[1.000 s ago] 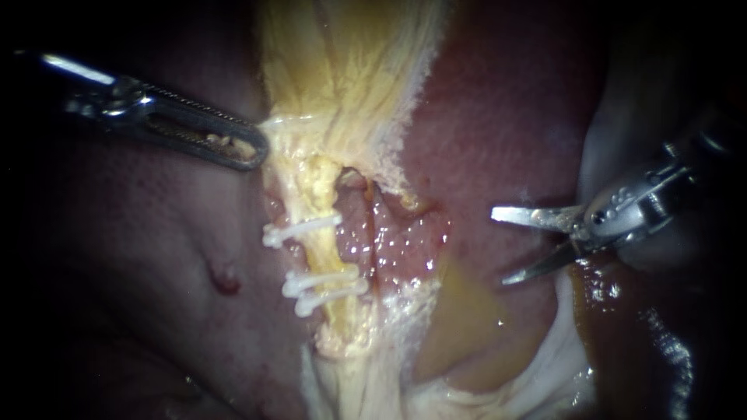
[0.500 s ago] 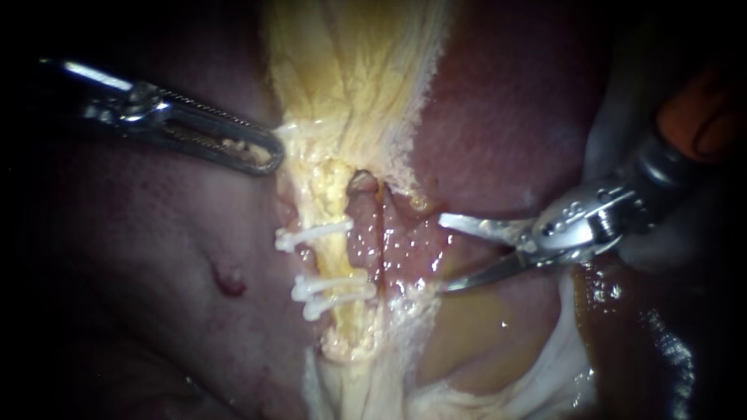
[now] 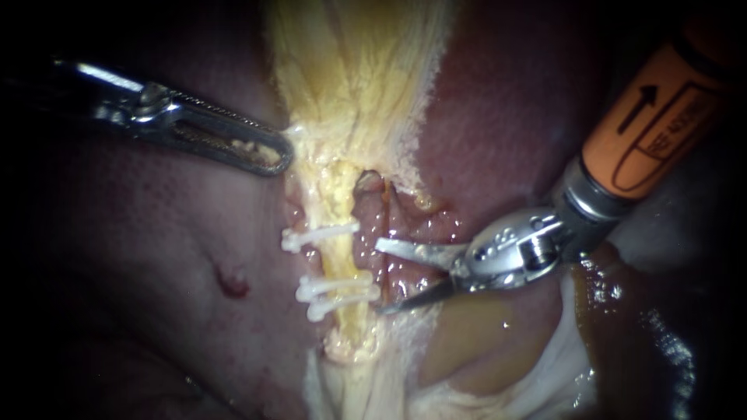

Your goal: Go to the cutting position left tube

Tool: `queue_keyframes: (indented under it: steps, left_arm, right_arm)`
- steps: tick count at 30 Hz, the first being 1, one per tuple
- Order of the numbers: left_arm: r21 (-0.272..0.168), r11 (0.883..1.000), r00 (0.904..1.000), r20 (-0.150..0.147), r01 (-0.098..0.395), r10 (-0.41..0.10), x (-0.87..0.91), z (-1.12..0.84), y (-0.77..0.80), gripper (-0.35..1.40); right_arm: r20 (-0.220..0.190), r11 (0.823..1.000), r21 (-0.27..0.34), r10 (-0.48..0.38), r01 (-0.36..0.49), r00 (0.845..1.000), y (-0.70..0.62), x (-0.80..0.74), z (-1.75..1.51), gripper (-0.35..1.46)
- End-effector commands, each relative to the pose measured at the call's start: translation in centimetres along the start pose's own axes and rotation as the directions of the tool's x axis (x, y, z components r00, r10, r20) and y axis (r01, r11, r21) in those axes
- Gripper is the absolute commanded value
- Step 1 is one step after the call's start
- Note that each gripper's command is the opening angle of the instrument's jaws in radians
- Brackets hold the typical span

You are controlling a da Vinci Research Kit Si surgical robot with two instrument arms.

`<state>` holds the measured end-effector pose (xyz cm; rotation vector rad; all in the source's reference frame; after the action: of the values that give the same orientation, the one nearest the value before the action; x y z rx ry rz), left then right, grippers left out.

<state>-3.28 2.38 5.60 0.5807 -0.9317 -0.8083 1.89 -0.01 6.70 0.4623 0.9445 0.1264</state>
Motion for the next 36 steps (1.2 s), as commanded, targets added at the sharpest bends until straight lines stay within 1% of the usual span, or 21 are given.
queue_keyframes:
  steps: [1,5,9,12,19,23,27,32,36]
  left_arm:
    - [0.000,1.000,1.0000,0.000,0.000,0.000,0.00,0.00,0.00,-0.35]
    - [0.000,1.000,1.0000,0.000,0.000,0.000,0.00,0.00,0.00,-0.35]
    - [0.001,1.000,1.0000,0.000,0.000,0.000,0.00,0.00,-0.01,-0.35]
    - [0.000,1.000,1.0000,0.000,0.000,0.000,0.00,0.00,-0.02,-0.35]
    - [0.000,1.000,1.0000,0.000,0.000,0.000,0.00,0.00,-0.02,-0.35]
    - [0.000,1.000,1.0000,0.000,0.000,0.000,0.00,0.00,-0.03,-0.35]
    - [0.000,1.000,1.0000,0.000,0.000,0.000,0.00,-0.01,-0.03,-0.35]
    - [0.000,1.000,1.0000,0.000,0.000,0.000,0.00,-0.01,-0.03,-0.35]
    - [0.000,1.000,1.0000,0.000,0.000,0.000,0.00,0.00,-0.03,-0.35]
  right_arm:
    - [0.000,1.000,0.004,0.002,-0.002,1.000,0.01,0.00,0.02,1.44]
    - [-0.003,1.000,0.019,0.016,-0.016,1.000,0.06,-0.04,0.10,1.44]
    - [-0.004,0.999,0.023,0.030,-0.030,1.000,0.14,-0.11,0.13,1.44]
    - [-0.013,0.999,0.031,0.042,-0.041,0.999,0.21,-0.17,0.14,1.44]
    - [-0.047,0.994,0.086,0.071,-0.067,0.996,0.36,-0.29,0.21,1.44]
    - [-0.063,0.990,0.119,0.088,-0.080,0.994,0.40,-0.30,0.28,1.44]
    - [-0.085,0.983,0.161,0.100,-0.085,0.991,0.41,-0.27,0.34,1.44]
    - [-0.088,0.980,0.180,0.106,-0.089,0.990,0.43,-0.27,0.37,1.44]
    - [-0.102,0.979,0.184,0.112,-0.092,0.989,0.43,-0.27,0.39,1.44]
